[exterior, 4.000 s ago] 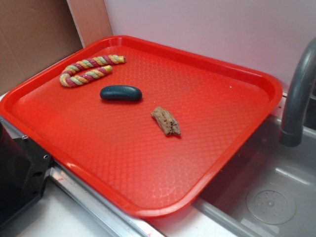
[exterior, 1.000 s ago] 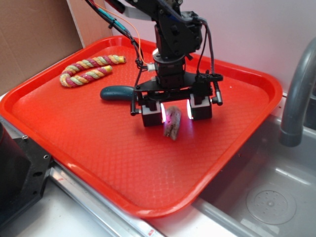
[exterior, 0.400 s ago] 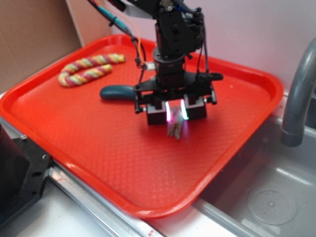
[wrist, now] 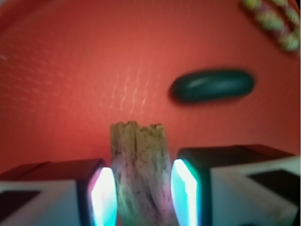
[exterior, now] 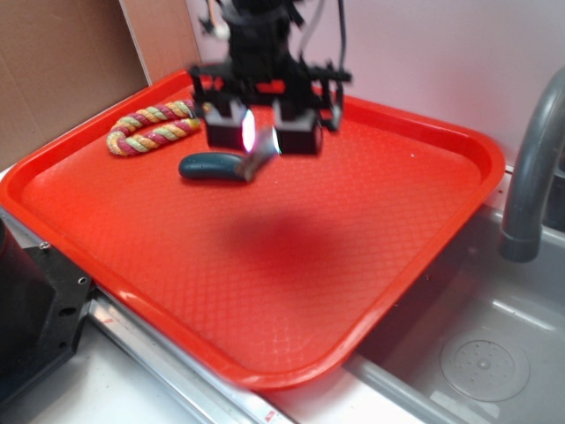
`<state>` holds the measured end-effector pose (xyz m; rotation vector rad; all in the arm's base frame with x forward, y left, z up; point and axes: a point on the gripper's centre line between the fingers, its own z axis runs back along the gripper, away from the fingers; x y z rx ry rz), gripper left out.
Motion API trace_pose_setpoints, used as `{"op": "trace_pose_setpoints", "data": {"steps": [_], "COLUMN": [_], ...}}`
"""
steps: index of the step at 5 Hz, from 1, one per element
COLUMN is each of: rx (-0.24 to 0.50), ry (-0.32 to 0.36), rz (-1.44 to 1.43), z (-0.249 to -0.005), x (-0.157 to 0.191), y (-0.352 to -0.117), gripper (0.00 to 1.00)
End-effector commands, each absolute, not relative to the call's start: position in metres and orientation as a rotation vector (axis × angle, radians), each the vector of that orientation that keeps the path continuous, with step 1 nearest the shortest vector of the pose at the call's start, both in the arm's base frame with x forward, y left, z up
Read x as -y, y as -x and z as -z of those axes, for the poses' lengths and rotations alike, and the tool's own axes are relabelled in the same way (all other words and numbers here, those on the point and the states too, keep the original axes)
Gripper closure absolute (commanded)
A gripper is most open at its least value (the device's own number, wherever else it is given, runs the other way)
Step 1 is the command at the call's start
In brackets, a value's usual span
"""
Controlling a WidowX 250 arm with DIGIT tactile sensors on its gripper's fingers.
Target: Grab the wood chip.
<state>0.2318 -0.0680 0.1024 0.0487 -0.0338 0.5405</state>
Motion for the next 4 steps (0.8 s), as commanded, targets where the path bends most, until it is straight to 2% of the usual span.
{"op": "trace_pose_setpoints", "data": {"steps": [1, 2, 3, 4], "rx": [0.083, 0.137, 0.174, 0.173], "ry": [0.024, 0.018, 0.047, 0.081], "rz": [-0.240, -0.168, -0.103, -0.049], "z": [-0.178, -0.203, -0.214, -0.218], "x": [0.036, 0.025, 0.018, 0.025], "y": [-0.228, -0.217, -0.206, -0.198], "gripper": [1.00, 1.00, 1.00, 1.00]}}
